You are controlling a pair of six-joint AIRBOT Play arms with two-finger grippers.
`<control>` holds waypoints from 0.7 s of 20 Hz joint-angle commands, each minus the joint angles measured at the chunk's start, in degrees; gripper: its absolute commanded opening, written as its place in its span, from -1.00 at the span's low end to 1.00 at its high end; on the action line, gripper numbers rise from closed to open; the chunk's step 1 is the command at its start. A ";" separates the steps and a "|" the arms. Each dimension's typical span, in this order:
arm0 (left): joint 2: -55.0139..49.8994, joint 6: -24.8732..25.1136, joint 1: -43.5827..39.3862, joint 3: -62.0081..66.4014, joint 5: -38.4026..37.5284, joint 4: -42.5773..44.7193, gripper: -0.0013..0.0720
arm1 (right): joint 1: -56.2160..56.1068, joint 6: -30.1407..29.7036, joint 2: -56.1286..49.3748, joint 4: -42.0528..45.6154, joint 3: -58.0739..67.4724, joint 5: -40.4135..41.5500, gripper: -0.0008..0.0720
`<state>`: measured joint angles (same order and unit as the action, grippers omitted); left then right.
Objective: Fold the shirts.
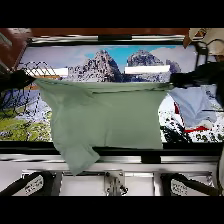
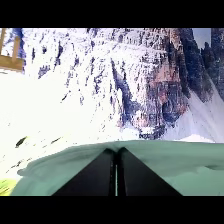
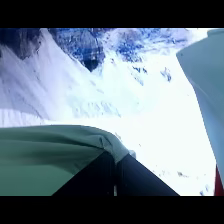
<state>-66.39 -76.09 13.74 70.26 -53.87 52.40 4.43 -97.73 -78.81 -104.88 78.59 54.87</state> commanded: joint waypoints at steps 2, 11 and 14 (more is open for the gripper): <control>-15.98 3.06 -4.70 2.34 16.04 -10.71 -0.89 | -4.98 -1.07 -10.80 -2.97 -1.03 -30.95 -0.78; -29.77 6.01 -9.42 5.05 24.96 -10.84 -0.89 | -3.58 0.68 -19.56 -3.10 -1.05 -30.14 -0.78; -29.92 6.80 -8.28 5.09 18.36 -10.80 -0.89 | -3.52 0.66 -19.19 -2.40 -1.03 -21.18 -0.78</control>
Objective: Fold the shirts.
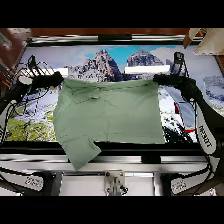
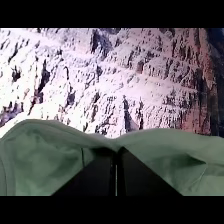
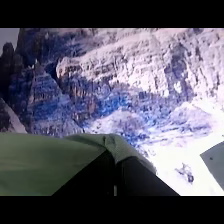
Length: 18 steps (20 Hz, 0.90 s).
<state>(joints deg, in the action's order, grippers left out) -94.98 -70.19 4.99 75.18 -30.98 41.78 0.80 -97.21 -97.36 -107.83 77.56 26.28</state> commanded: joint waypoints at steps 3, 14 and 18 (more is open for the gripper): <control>0.85 -0.15 3.65 0.17 -16.06 4.24 -0.89 | 1.38 0.15 2.14 3.41 0.00 16.55 -0.78; 1.60 -5.09 6.64 -1.53 -40.15 19.12 -0.89 | 4.50 1.27 4.48 5.33 -4.48 36.57 -0.78; 1.57 -5.07 7.89 0.85 -40.17 19.15 -0.89 | 5.44 1.64 4.50 5.51 -3.41 35.71 -0.78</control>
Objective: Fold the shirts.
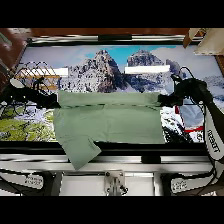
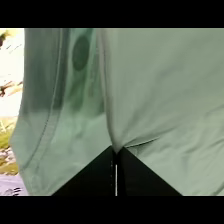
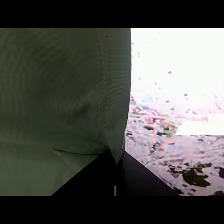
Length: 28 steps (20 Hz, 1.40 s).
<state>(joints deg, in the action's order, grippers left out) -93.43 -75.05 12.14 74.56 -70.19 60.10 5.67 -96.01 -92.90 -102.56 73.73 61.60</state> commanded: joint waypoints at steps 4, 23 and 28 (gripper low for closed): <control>-0.26 -0.76 1.09 1.14 -1.42 1.01 -0.89 | 0.94 0.76 -1.62 0.48 0.52 2.80 -0.78; 26.64 0.33 11.13 -35.89 -10.60 3.39 0.65 | 17.51 -3.96 20.28 5.11 -9.66 22.64 0.30; 31.10 1.51 10.64 -46.25 -6.16 2.73 0.29 | 17.70 -3.96 20.68 0.87 -9.94 20.00 0.28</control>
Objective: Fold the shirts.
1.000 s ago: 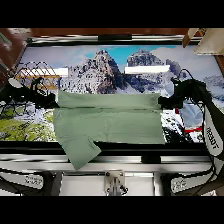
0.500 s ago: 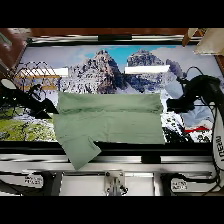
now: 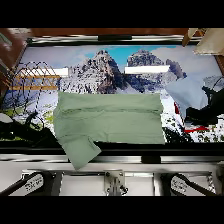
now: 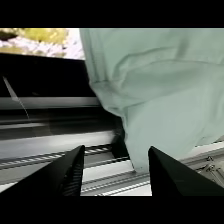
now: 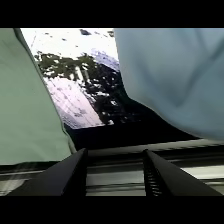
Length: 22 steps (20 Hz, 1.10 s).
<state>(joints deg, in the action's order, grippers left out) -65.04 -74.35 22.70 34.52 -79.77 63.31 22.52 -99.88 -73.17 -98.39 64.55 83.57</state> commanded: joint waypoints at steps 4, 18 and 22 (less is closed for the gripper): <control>2.71 0.83 -1.84 -7.76 8.66 -5.79 0.34 | 0.83 -0.09 0.94 -6.10 -0.76 -4.37 0.28; 2.73 -4.52 -8.79 -10.95 14.73 -5.97 -0.88 | 0.81 -6.51 0.11 -12.13 -17.40 -1.68 0.75; 2.84 -4.35 -8.81 -10.95 14.05 -5.97 -0.88 | 0.83 -6.32 0.11 -13.92 -24.61 -5.64 0.75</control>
<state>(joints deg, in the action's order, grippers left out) -62.24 -78.52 13.96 23.64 -65.82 57.01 23.35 -105.49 -73.01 -110.85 44.95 80.34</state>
